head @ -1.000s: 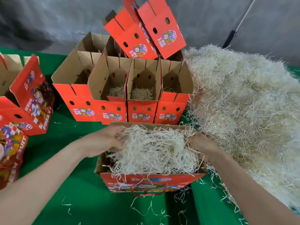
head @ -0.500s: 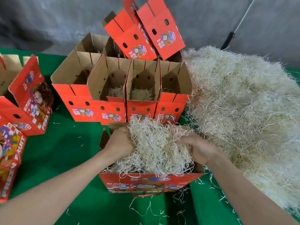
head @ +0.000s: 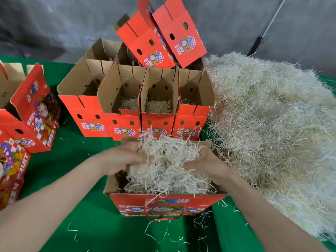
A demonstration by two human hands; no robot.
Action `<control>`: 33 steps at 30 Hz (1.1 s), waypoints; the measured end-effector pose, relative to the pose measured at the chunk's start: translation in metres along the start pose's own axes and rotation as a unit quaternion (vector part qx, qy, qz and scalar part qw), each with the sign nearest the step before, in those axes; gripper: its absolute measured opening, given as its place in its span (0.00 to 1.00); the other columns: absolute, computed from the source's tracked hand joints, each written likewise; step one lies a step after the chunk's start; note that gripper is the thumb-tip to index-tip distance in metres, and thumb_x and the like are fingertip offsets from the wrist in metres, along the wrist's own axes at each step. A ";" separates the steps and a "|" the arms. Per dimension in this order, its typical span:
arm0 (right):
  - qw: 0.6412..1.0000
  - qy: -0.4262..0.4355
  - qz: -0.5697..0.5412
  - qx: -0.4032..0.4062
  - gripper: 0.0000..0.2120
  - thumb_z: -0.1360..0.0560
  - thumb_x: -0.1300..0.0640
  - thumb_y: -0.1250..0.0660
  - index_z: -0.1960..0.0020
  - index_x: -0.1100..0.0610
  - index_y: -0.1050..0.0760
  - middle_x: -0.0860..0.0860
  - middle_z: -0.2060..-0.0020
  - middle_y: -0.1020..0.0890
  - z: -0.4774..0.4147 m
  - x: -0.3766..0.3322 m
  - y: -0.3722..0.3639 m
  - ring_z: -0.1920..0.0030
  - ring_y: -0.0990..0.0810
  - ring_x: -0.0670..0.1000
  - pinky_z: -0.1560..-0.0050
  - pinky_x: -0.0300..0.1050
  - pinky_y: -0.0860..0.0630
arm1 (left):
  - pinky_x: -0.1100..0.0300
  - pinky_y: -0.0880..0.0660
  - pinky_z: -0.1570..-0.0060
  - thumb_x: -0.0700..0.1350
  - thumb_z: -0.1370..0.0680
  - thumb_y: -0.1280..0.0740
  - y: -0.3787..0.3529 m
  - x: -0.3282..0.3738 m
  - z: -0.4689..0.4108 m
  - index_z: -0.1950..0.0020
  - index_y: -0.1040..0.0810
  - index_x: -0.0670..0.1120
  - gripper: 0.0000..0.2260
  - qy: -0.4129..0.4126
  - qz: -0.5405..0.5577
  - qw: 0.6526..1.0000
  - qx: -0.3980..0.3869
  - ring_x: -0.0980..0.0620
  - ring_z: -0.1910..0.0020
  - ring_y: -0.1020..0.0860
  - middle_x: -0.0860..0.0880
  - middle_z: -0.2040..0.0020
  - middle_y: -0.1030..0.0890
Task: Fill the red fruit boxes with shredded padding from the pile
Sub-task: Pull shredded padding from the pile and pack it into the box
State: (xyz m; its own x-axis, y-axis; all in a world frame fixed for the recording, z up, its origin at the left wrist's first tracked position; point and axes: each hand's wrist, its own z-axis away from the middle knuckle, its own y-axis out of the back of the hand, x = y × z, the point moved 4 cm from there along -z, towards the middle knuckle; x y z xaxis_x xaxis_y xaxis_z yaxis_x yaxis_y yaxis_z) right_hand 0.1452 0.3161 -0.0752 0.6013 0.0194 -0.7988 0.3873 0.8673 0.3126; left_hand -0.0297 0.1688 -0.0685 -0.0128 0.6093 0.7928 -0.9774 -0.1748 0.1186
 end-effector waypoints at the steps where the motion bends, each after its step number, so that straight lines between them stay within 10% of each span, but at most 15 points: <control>1: 1.000 -0.002 -0.004 -0.017 0.43 0.33 0.61 0.25 0.29 0.69 0.48 0.65 0.33 0.34 0.000 -0.003 -0.004 0.35 0.31 0.58 0.42 0.39 0.28 | 0.50 0.43 0.29 0.57 0.40 0.23 -0.013 -0.002 -0.002 0.26 0.46 0.41 0.52 0.017 -0.016 0.999 -0.023 0.45 0.29 0.38 0.43 0.28 0.39; 2: 0.999 -0.006 -0.009 -0.045 0.39 0.33 0.63 0.27 0.30 0.67 0.45 0.57 0.39 0.28 0.002 -0.008 -0.009 0.42 0.24 0.49 0.45 0.49 0.24 | 0.53 0.43 0.30 0.61 0.40 0.25 -0.023 -0.002 -0.004 0.25 0.48 0.42 0.53 0.026 -0.026 0.999 -0.025 0.47 0.28 0.41 0.45 0.25 0.43; 4: 0.994 -0.018 -0.062 -0.086 0.39 0.32 0.67 0.30 0.29 0.59 0.48 0.47 0.41 0.31 0.006 -0.009 -0.007 0.47 0.28 0.41 0.43 0.32 0.33 | 0.58 0.40 0.36 0.58 0.35 0.25 -0.029 -0.005 -0.014 0.27 0.43 0.46 0.44 0.020 -0.003 0.999 0.034 0.50 0.30 0.39 0.47 0.25 0.43; 9: 0.994 -0.039 -0.105 0.014 0.45 0.30 0.63 0.31 0.25 0.60 0.59 0.56 0.25 0.50 0.007 0.004 0.015 0.27 0.48 0.55 0.28 0.52 0.51 | 0.54 0.42 0.33 0.38 0.28 0.30 -0.003 -0.015 -0.020 0.30 0.41 0.42 0.31 0.025 0.057 0.985 0.159 0.46 0.31 0.39 0.41 0.27 0.40; 14: 0.996 -0.021 -0.080 -0.022 0.14 0.27 0.64 0.33 0.47 0.52 0.34 0.51 0.46 0.26 0.014 -0.011 -0.008 0.53 0.24 0.42 0.43 0.40 0.34 | 0.58 0.42 0.37 0.48 0.39 0.20 -0.016 -0.009 -0.019 0.32 0.36 0.42 0.41 0.033 0.109 0.991 0.072 0.49 0.31 0.38 0.47 0.31 0.35; 18: 0.999 0.006 0.013 0.029 0.18 0.32 0.65 0.30 0.43 0.62 0.28 0.60 0.59 0.18 0.005 -0.018 -0.026 0.58 0.19 0.56 0.45 0.57 0.24 | 0.59 0.32 0.47 0.42 0.35 0.23 -0.034 -0.003 -0.024 0.43 0.34 0.45 0.27 0.020 0.035 0.994 0.105 0.51 0.46 0.29 0.51 0.47 0.27; 22: 0.997 -0.024 0.038 0.069 0.13 0.28 0.60 0.31 0.48 0.67 0.27 0.60 0.57 0.17 0.004 -0.002 0.006 0.60 0.18 0.56 0.56 0.50 0.21 | 0.58 0.31 0.45 0.40 0.31 0.26 -0.004 0.001 -0.019 0.42 0.32 0.42 0.22 -0.017 -0.015 0.981 0.190 0.50 0.46 0.28 0.48 0.44 0.30; 25: 0.995 -0.033 0.050 0.082 0.31 0.28 0.54 0.30 0.32 0.66 0.38 0.61 0.40 0.26 0.003 0.003 0.021 0.56 0.23 0.48 0.52 0.37 0.27 | 0.54 0.36 0.36 0.40 0.27 0.30 0.008 -0.004 -0.016 0.25 0.46 0.42 0.36 -0.017 -0.053 0.977 0.208 0.45 0.34 0.35 0.43 0.29 0.38; 27: 0.994 -0.024 0.052 0.094 0.35 0.28 0.53 0.30 0.29 0.64 0.43 0.64 0.46 0.21 0.001 0.003 0.026 0.52 0.20 0.56 0.47 0.44 0.25 | 0.58 0.30 0.44 0.39 0.27 0.31 0.007 -0.002 -0.015 0.25 0.48 0.41 0.36 -0.029 -0.092 0.973 0.211 0.50 0.43 0.29 0.43 0.29 0.39; 30: 0.993 -0.024 0.073 0.088 0.30 0.26 0.54 0.32 0.31 0.66 0.40 0.54 0.69 0.18 0.001 0.006 0.030 0.64 0.18 0.53 0.46 0.54 0.24 | 0.65 0.34 0.60 0.39 0.27 0.32 0.008 -0.002 -0.014 0.28 0.40 0.42 0.30 -0.036 -0.143 0.966 0.211 0.60 0.63 0.33 0.47 0.40 0.31; 33: 0.990 -0.029 0.036 0.130 0.17 0.26 0.61 0.33 0.41 0.64 0.32 0.57 0.54 0.20 0.007 0.004 0.048 0.53 0.20 0.61 0.55 0.45 0.21 | 0.65 0.33 0.63 0.39 0.28 0.32 0.019 -0.004 -0.004 0.39 0.30 0.51 0.20 -0.051 -0.193 0.952 0.231 0.58 0.61 0.27 0.55 0.50 0.27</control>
State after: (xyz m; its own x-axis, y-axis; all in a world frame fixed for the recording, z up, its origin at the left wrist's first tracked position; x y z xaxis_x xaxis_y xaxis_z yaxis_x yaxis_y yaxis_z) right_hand 0.1712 0.3542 -0.0601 0.6702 0.0422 -0.7410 0.5036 0.7076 0.4957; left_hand -0.0492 0.1657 -0.0716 0.3720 0.6228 0.6883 -0.7084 -0.2887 0.6441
